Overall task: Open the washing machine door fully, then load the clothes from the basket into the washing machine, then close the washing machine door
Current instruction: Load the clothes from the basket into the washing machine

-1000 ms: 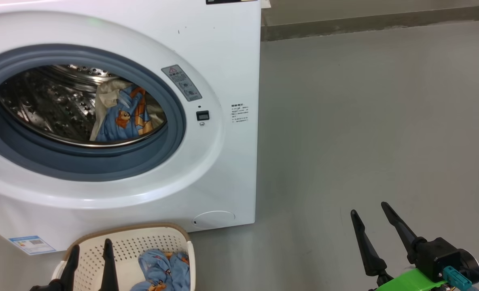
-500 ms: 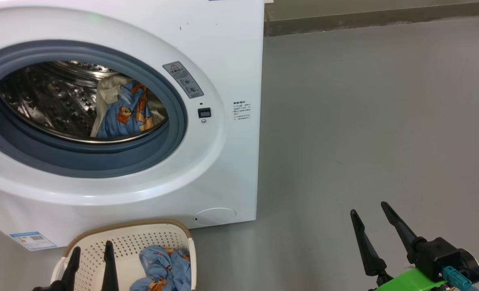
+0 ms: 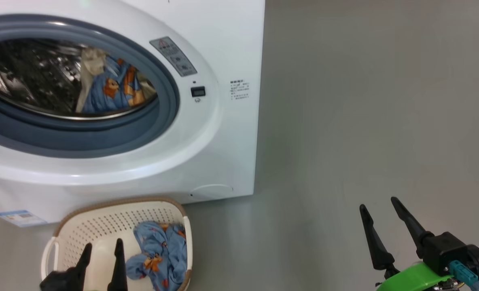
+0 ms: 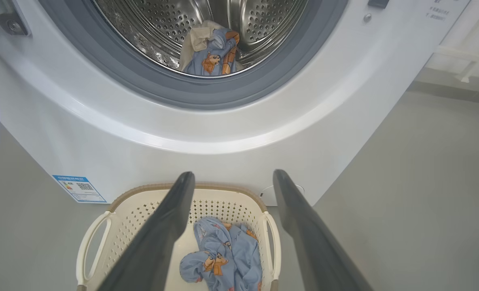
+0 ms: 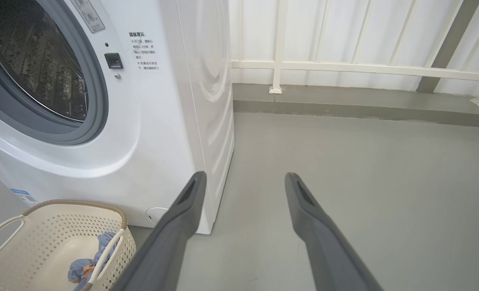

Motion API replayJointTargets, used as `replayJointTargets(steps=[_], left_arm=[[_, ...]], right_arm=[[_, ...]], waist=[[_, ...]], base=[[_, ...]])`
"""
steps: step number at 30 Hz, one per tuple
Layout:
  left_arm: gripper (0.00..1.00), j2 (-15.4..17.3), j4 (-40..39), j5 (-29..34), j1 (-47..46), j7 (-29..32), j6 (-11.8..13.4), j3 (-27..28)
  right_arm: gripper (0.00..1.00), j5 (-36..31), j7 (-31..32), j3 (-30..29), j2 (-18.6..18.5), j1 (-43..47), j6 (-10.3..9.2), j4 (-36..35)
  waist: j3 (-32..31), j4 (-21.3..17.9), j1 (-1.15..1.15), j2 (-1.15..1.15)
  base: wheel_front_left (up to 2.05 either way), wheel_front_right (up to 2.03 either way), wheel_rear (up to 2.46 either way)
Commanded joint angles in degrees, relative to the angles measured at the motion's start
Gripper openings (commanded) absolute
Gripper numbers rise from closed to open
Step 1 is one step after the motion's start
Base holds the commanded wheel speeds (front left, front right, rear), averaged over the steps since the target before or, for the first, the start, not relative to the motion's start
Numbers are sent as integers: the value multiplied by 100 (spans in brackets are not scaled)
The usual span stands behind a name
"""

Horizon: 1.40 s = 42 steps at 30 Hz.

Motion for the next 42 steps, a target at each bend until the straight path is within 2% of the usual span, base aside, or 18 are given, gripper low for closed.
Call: replayJointTargets(steps=[1,8,12,18,23,33,42], left_arm=[[100,112,-35,88,-239,-8,-19,162],[100,226,1030,74,-1012,110,-136,87],[100,322,1857,-77,-1618,346,-308,61],[100,553,3047,-297,-2565,698,-504,-55],[100,791,3843,-453,-3185,986,-560,-250],[100,1009,4716,-1167,-4098,1422,-569,-477],[100,1221,5050,-1412,-4592,1692,-569,-786]], right_arm=[[100,-41,4,135,-26,-223,9,-175],[100,-108,-5,50,-26,-332,9,-327],[100,-113,-31,15,-26,-456,9,-431],[100,-89,-120,25,-26,-642,9,-506],[100,-32,-266,45,-26,-806,9,-450],[100,34,-461,48,-26,-1134,9,-402],[100,60,-521,66,-26,-1222,9,-486]], waist=[[334,-50,0,0],[1067,-167,0,0],[1564,-252,0,0],[2279,-456,0,0],[2741,-660,0,0],[3346,-1008,0,0],[3819,-1171,0,0]], base=[[0,0,0],[0,0,0],[0,0,0],[0,0,0],[0,0,0],[0,0,0],[0,0,0]])
